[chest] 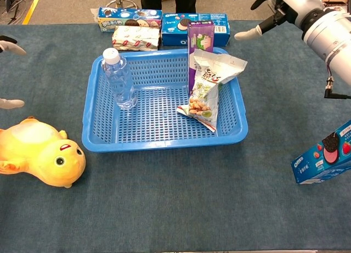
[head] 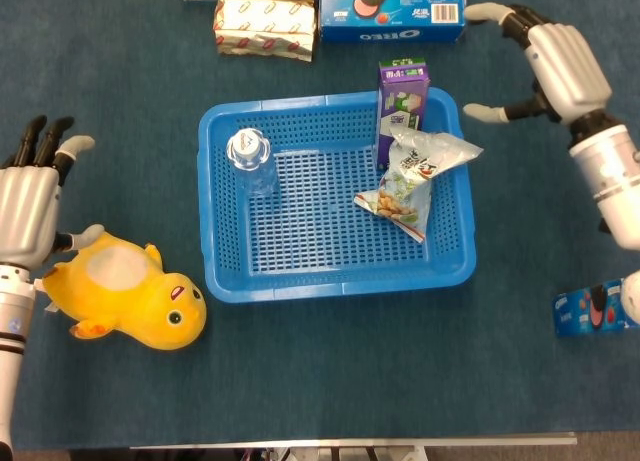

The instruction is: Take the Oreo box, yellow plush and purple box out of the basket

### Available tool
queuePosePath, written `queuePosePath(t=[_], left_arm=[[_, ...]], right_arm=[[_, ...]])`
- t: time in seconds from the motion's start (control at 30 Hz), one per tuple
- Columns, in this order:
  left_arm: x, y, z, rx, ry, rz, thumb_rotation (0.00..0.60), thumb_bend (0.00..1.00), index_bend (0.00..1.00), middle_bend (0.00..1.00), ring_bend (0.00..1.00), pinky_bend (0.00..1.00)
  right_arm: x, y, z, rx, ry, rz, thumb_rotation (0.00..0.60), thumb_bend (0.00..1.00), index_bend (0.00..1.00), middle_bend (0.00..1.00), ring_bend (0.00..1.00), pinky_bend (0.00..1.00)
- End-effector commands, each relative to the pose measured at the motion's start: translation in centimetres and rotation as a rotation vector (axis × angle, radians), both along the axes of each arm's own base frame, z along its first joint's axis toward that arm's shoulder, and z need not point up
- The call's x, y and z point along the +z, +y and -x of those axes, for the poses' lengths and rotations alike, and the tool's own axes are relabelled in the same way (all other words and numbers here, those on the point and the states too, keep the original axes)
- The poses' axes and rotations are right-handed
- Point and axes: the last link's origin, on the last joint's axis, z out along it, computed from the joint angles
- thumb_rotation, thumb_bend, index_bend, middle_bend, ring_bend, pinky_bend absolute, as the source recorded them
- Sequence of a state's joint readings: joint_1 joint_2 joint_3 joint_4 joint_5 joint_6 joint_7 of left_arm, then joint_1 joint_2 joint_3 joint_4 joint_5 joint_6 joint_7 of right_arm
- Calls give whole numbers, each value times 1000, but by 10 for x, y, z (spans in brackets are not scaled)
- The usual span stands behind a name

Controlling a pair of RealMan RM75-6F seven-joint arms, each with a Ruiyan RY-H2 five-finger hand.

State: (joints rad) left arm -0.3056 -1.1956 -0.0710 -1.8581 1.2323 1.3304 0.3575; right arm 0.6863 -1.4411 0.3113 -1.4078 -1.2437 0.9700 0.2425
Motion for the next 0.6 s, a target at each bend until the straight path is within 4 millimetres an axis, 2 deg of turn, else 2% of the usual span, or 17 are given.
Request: queuePosePath(t=[0.03,0.6], left_arm=[[0,0,0,0,-1,2,600,0,222,116,42,332],[-3,-3,4,8,-17,11,600,0,222,116,43,331]], right_arm=[[-7,-6,-2,-14,-36,-25,600,0,246,315,215,305],[-29,-17,-2,-71,-144,-176,600,0,257,334,228,305]])
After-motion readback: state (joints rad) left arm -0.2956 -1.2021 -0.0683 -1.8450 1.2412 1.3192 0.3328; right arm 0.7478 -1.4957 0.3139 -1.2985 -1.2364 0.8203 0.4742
